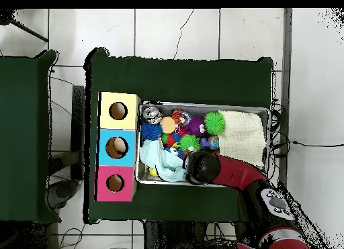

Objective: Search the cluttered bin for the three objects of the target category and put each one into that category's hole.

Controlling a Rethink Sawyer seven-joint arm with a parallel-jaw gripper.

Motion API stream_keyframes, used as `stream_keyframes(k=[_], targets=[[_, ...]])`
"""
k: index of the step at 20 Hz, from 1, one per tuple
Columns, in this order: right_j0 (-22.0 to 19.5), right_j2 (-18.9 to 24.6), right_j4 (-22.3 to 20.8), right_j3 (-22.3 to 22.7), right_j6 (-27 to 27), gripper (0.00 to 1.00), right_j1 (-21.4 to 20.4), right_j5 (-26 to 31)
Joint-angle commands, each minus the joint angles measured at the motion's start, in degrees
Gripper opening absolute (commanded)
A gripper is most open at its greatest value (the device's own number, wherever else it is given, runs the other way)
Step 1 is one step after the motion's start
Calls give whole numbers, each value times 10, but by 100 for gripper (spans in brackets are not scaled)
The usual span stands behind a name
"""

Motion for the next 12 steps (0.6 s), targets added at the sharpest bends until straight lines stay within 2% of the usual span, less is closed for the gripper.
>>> stream_keyframes(k=[1, 7, 12], targets=[[4, 11, -6, 11, 45, 100, 14, 27], [7, 11, 1, 10, 49, 100, 8, 35], [11, 12, 13, 21, 53, 100, -24, 60]])
